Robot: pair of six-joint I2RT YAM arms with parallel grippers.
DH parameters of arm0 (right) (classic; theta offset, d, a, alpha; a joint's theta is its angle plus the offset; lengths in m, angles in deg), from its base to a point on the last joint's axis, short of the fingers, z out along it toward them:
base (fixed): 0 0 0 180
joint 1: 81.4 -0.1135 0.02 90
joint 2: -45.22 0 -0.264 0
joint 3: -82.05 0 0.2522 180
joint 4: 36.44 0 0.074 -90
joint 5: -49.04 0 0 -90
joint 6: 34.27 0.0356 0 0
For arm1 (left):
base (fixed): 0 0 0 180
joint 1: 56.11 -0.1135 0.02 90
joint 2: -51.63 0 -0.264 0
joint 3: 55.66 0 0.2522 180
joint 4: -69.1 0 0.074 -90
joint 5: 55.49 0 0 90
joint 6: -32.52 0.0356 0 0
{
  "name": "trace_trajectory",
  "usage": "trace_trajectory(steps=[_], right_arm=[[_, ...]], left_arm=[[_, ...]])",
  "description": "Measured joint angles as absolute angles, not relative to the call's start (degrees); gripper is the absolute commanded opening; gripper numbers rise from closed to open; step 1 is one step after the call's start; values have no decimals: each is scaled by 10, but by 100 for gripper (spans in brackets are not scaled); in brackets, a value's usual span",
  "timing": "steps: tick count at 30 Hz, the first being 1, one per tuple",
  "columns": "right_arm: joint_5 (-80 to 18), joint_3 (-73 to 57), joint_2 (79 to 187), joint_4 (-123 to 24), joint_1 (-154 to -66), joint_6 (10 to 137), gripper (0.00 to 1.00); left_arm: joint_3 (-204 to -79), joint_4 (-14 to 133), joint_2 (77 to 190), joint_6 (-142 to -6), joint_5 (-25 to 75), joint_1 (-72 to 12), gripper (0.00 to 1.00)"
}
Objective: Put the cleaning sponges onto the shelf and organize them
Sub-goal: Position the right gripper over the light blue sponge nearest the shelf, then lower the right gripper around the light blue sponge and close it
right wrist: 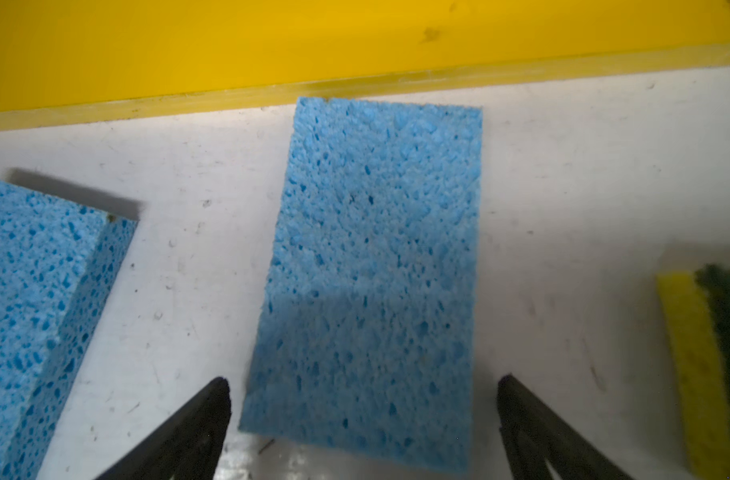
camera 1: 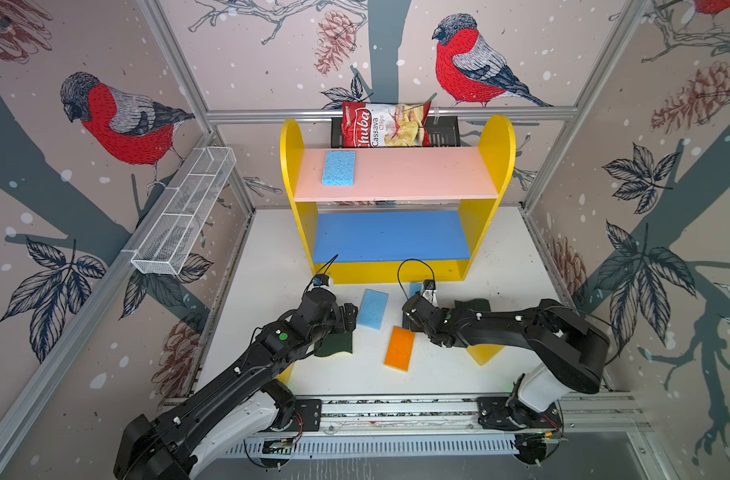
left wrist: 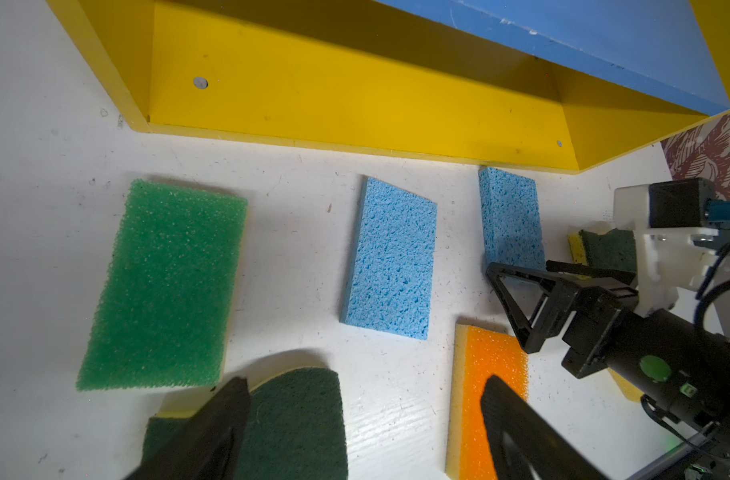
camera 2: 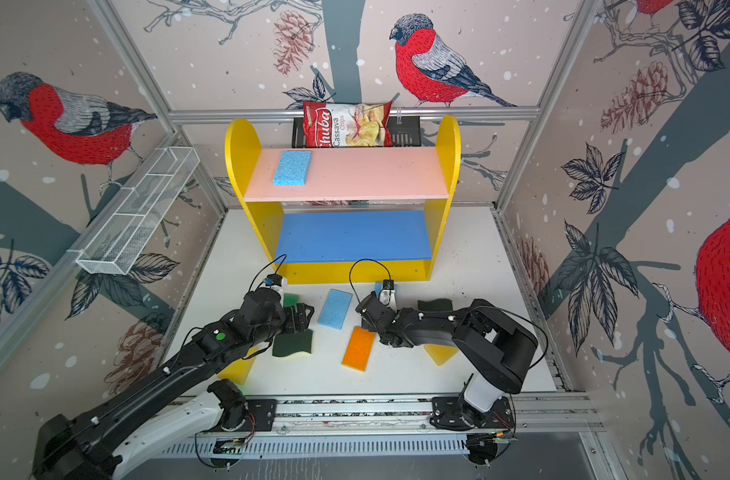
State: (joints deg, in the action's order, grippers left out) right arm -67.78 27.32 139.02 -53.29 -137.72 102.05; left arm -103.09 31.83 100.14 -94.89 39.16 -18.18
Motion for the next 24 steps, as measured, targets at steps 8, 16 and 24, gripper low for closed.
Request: trace_trajectory(steps=[8, 16, 24], right_arm=[[-693, 267, 1400, -537, -1378, 1028, 99], [-723, 271, 1403, -558, -1376, 1041, 96], [-724, 278, 1396, -559, -1373, 1035, 97]], left_arm=[[-1026, 323, 997, -950, 391, -182, 88], [-1022, 323, 1006, -951, 391, -182, 88], [-1020, 323, 1006, -957, 391, -182, 88]])
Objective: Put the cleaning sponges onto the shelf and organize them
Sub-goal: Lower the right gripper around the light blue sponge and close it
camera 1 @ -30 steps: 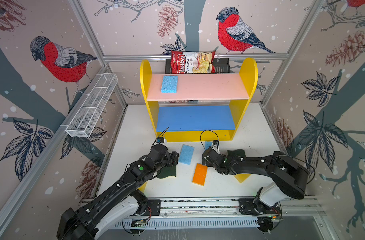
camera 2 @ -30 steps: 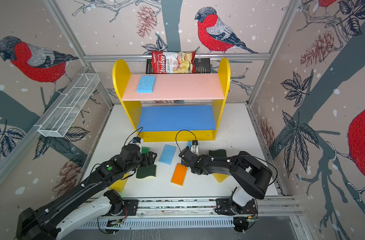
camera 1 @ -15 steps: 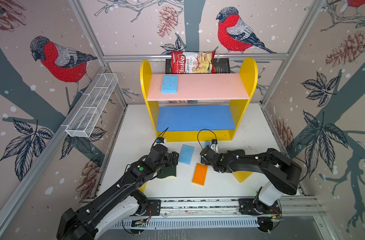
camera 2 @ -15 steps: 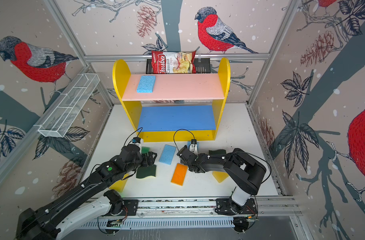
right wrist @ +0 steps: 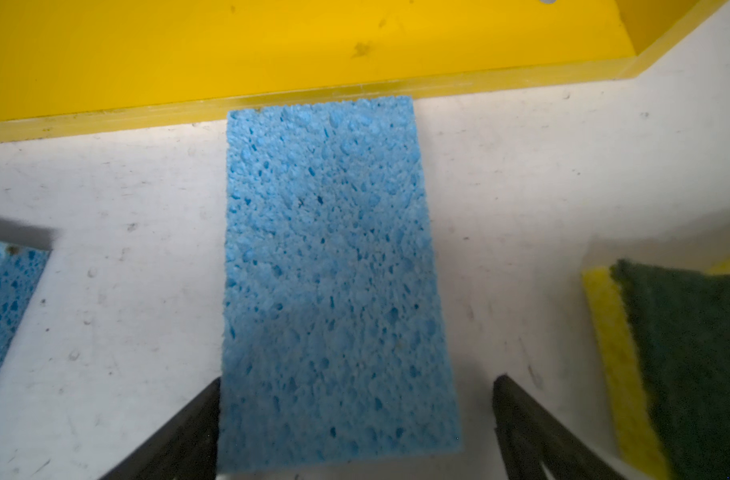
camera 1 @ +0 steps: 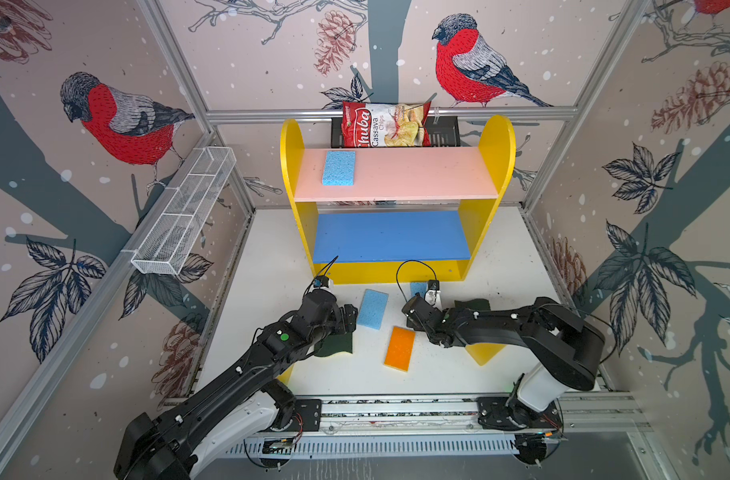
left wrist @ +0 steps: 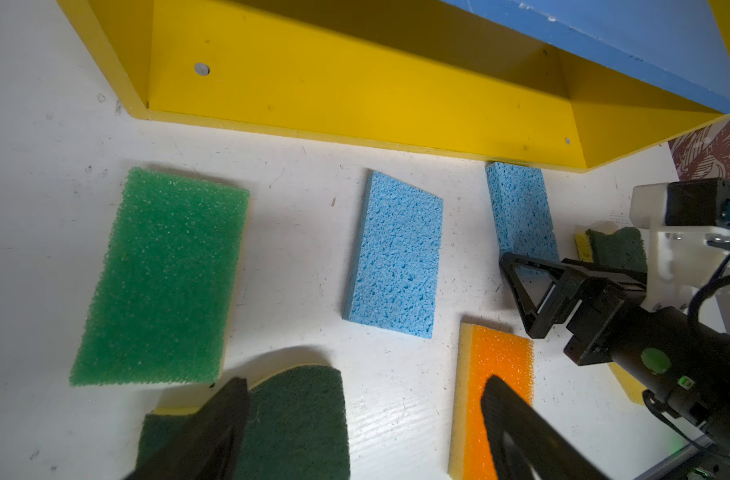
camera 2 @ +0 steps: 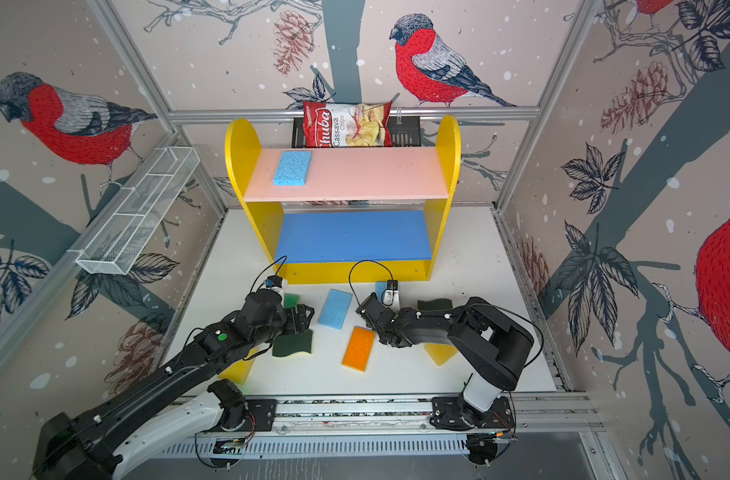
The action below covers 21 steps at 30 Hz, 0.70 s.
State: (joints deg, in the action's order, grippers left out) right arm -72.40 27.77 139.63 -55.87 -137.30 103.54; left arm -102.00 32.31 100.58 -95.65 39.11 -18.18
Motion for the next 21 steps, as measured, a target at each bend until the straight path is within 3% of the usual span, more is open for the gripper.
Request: trace_trajectory(steps=[21], right_arm=[[-703, 264, 1413, -528, -1372, 977, 92]], left_arm=[[-1006, 343, 1032, -977, 390, -182, 88]])
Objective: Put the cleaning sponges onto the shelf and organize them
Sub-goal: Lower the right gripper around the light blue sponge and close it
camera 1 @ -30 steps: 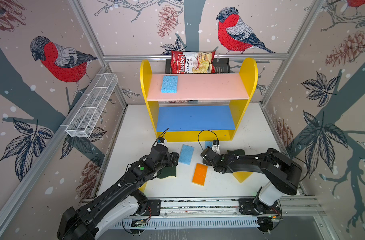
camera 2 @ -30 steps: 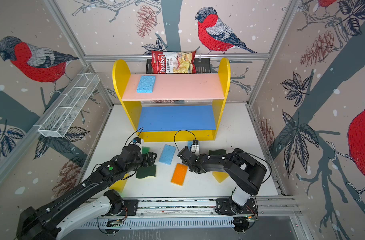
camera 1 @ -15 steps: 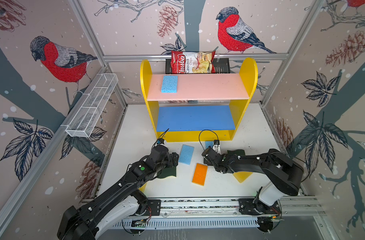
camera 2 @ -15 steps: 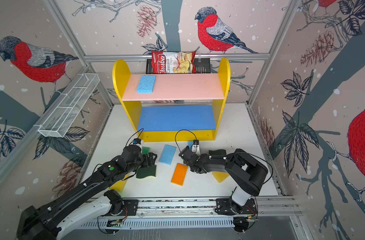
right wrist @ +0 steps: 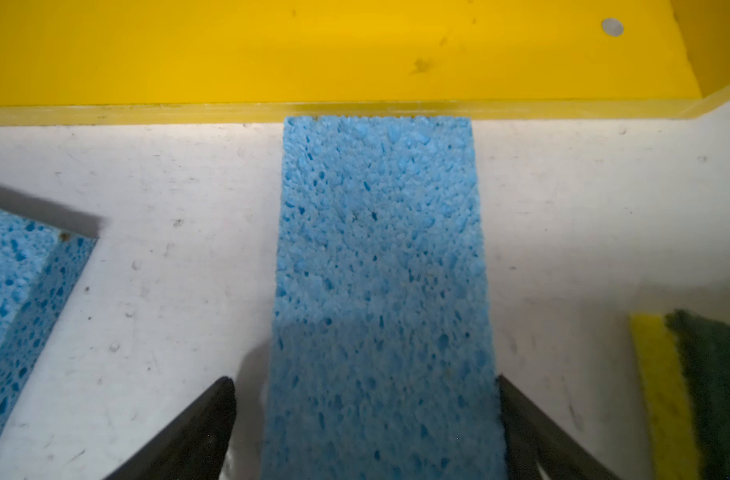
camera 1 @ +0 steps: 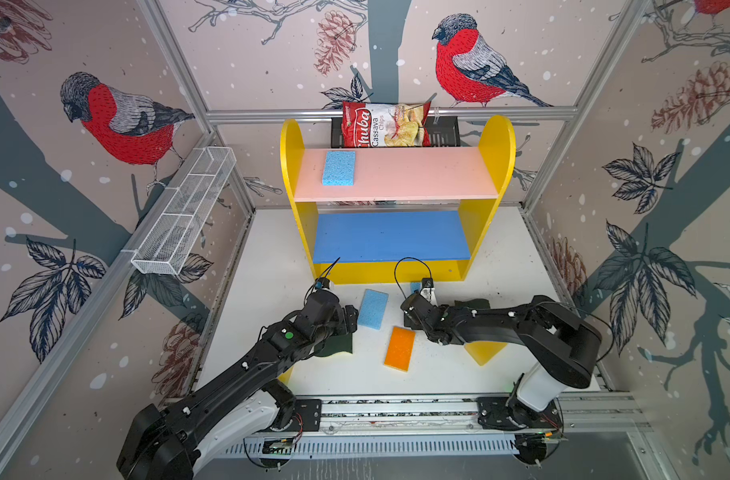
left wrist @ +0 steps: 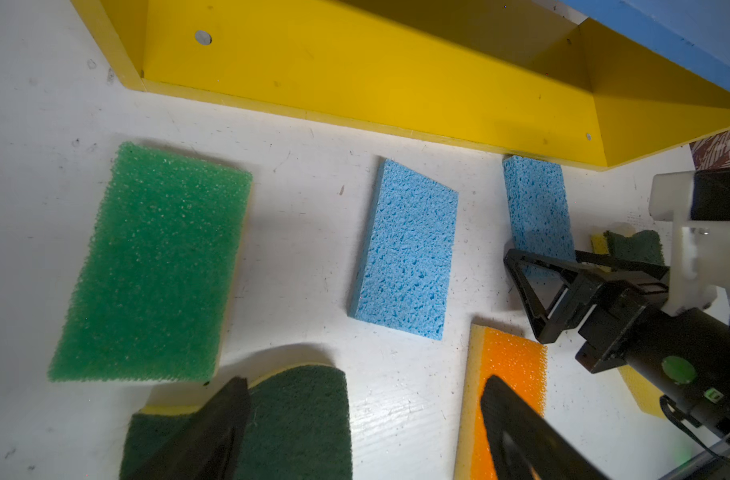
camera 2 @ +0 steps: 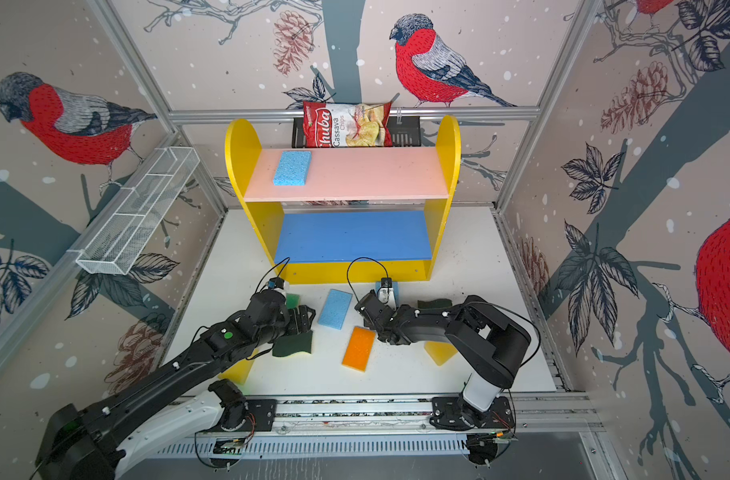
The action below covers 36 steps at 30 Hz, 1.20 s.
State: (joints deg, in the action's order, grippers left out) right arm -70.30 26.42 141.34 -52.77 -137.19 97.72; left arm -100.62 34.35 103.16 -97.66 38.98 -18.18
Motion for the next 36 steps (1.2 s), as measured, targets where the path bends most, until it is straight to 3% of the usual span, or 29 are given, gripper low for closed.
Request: trace_trajectory(steps=[17, 36], right_arm=[[-714, 273, 1417, -510, -1364, 981, 72], [-687, 290, 1363, -568, -1362, 960, 65]], left_arm=[[-994, 362, 1028, -979, 386, -182, 88], [-1015, 334, 997, -979, 403, -181, 88]])
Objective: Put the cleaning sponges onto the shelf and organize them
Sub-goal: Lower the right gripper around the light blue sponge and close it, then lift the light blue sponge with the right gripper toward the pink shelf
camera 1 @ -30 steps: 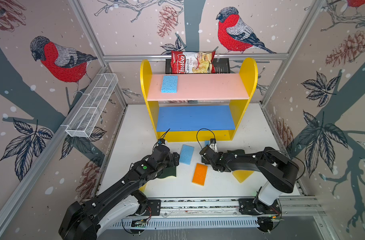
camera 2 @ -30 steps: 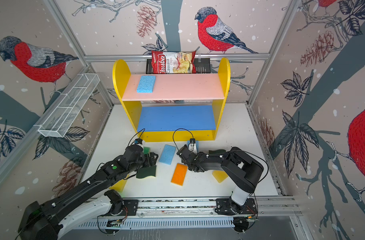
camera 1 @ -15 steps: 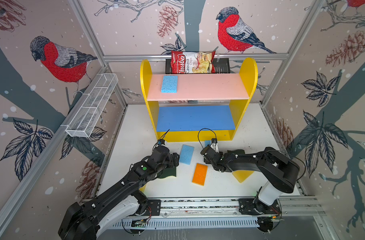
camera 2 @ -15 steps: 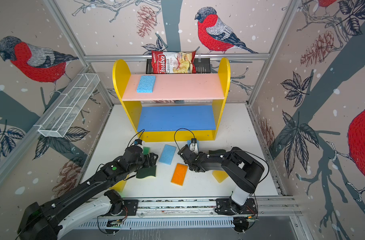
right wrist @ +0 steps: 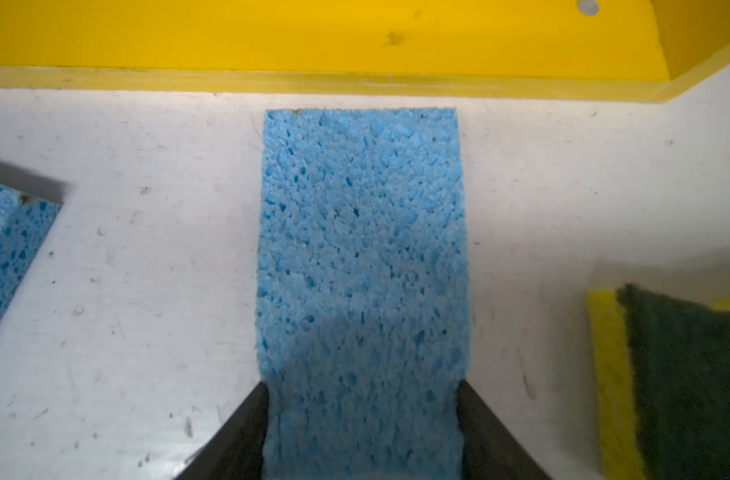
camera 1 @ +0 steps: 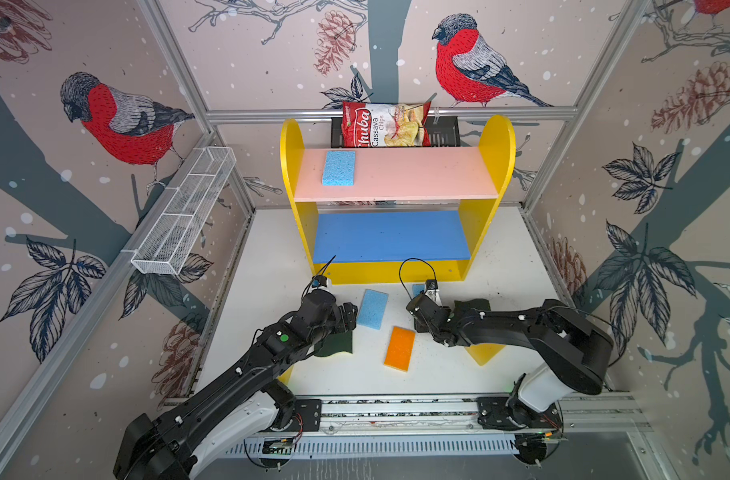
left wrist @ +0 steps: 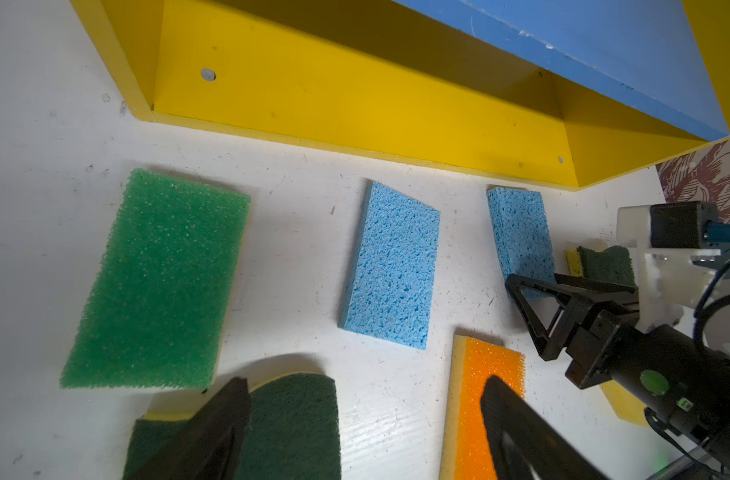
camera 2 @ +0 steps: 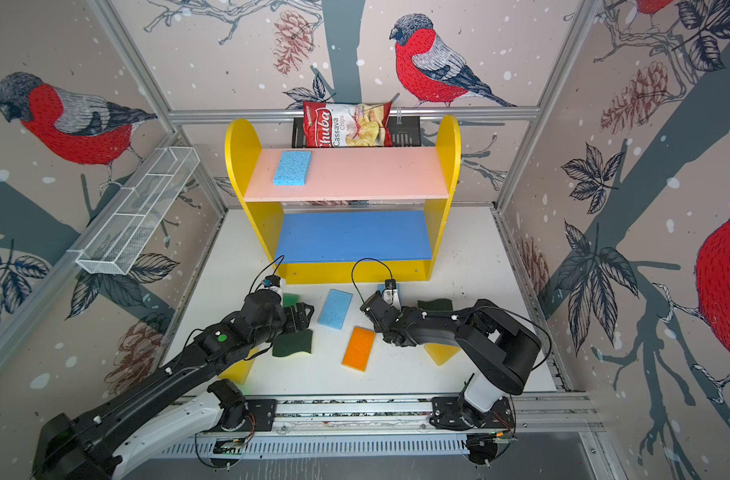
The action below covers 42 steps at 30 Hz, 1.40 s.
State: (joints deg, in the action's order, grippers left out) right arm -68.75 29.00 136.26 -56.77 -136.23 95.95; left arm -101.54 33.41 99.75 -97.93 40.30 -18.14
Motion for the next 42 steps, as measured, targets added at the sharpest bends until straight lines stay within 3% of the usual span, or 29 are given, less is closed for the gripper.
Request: trace_trajectory(steps=[42], right_arm=[[-697, 275, 1238, -689, -1412, 962, 66]], left_arm=[[-1037, 319, 991, -975, 411, -181, 88]])
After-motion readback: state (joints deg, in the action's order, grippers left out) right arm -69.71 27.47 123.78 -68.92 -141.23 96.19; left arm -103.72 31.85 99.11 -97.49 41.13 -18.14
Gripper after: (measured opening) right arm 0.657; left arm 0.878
